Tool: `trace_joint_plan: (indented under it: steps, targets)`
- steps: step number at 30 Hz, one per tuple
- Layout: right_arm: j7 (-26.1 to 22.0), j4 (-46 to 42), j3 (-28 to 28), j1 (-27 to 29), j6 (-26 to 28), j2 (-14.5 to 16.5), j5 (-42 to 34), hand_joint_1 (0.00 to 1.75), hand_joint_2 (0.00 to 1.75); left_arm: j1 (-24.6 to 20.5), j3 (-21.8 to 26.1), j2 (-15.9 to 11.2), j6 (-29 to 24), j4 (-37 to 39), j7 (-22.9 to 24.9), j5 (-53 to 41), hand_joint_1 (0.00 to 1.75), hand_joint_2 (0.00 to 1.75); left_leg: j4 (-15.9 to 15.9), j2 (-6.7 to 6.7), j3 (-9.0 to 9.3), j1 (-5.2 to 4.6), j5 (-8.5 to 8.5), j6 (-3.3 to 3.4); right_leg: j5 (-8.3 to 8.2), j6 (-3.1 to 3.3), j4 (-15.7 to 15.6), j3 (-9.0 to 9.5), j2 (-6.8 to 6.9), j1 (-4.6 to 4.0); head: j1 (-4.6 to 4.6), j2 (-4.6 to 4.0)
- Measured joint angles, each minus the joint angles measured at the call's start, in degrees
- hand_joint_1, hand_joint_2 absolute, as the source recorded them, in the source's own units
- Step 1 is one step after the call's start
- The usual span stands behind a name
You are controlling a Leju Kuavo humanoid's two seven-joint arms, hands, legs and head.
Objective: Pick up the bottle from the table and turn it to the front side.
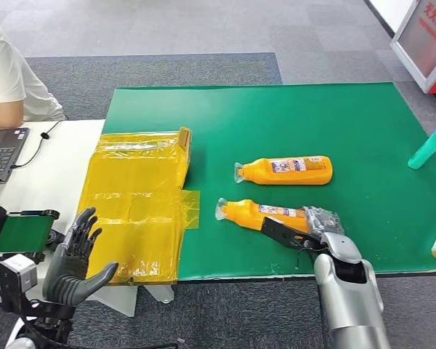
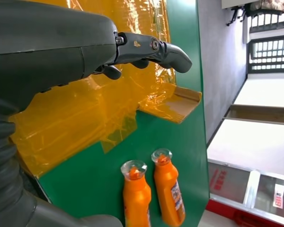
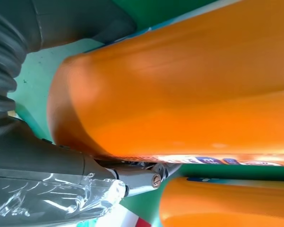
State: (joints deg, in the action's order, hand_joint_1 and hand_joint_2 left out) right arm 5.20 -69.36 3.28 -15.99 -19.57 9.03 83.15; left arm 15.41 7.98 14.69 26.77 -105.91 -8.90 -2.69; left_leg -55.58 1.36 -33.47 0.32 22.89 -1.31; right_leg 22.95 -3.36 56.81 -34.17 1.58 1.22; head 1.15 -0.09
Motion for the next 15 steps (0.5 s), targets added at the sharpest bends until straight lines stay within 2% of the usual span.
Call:
trace_joint_plan:
  steps: [15]
  targets:
    - [-1.7,-0.1,0.5,0.9,2.2,0.0,-1.8,1.75,1.75,0.0,-0.2,0.0,0.0,0.1,0.0,-0.3,0.00,1.75,0.0,0.00,0.01,0.01,0.01,-0.01,0.01,0.01,0.0,0.00,-0.01,-0.01,0.01,0.00]
